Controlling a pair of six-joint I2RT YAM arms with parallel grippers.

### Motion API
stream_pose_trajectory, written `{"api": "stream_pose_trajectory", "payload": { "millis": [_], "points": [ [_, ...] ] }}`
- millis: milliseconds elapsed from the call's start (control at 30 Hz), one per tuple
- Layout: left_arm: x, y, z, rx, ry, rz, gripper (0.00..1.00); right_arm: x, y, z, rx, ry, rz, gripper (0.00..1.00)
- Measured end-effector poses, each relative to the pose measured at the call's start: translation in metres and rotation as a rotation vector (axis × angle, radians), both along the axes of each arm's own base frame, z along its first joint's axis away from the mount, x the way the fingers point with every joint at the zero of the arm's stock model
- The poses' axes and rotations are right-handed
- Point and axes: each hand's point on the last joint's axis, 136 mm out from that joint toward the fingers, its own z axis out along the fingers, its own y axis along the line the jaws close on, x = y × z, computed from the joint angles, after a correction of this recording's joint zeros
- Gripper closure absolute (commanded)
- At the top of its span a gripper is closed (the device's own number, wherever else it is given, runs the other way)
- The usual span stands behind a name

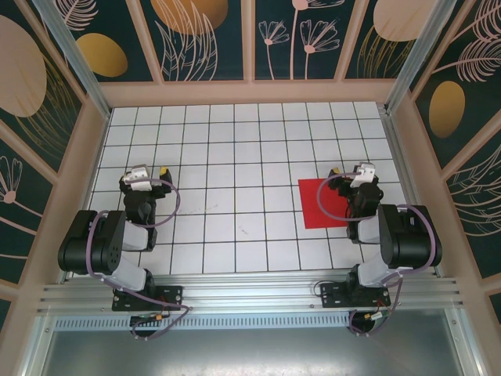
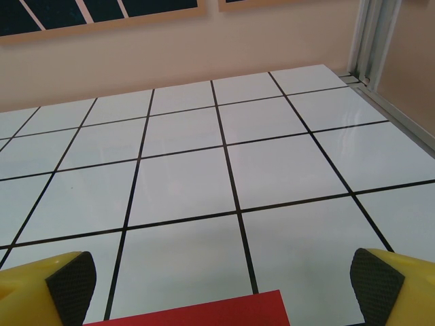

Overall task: Fold a paper plane with a square sheet of paper (pick it up from the middle)
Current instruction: Move the square sheet of paper to the center of the table.

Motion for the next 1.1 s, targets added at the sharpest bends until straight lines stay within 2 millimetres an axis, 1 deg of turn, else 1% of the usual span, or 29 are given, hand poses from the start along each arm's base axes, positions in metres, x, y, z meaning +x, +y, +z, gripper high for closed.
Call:
{"api": "stream_pose_trajectory", "payload": {
  "millis": [500,567,633,667,700,733,833,900,967,1033,1100],
  "points": [
    [-0.001,-0.001,0.001,0.000,-0.004,-0.003,0.01,0.000,0.000,0.000,0.000,0.000,0.001,0.01],
    [-0.010,0.000,0.003,-0.001,-0.028,0.001,0.01,0.000,0.002,0.000,-0.004,0.003,0.010,0.01],
    [-0.024,0.002,0.003,-0.001,-0.043,0.011,0.01,0.000,0.004,0.001,-0.006,0.024,0.013,0.01],
    [-0.031,0.004,0.004,-0.001,-0.050,0.017,0.01,0.003,0.005,0.005,-0.003,0.036,0.013,0.01],
    [-0.036,0.004,0.008,-0.004,-0.061,0.021,0.01,0.008,0.005,0.009,0.002,0.055,0.006,0.01],
    [-0.038,0.006,0.014,-0.010,-0.077,0.029,0.01,0.017,0.003,0.018,0.015,0.071,-0.011,0.01],
    [-0.042,0.008,0.050,-0.055,-0.165,0.043,0.01,0.034,-0.003,0.047,0.074,0.104,-0.065,0.01],
    [-0.043,0.009,0.076,-0.098,-0.220,0.045,0.01,0.037,-0.003,0.062,0.126,0.139,-0.079,0.01],
    [-0.047,0.008,0.096,-0.145,-0.255,0.035,0.01,0.031,0.004,0.074,0.198,0.173,-0.051,0.01],
    [-0.051,0.006,0.109,-0.193,-0.271,0.018,0.01,0.016,0.013,0.076,0.279,0.201,-0.014,0.02],
    [-0.055,0.004,0.117,-0.260,-0.269,0.005,0.01,-0.006,0.021,0.074,0.368,0.239,0.020,0.05]
  ]
}}
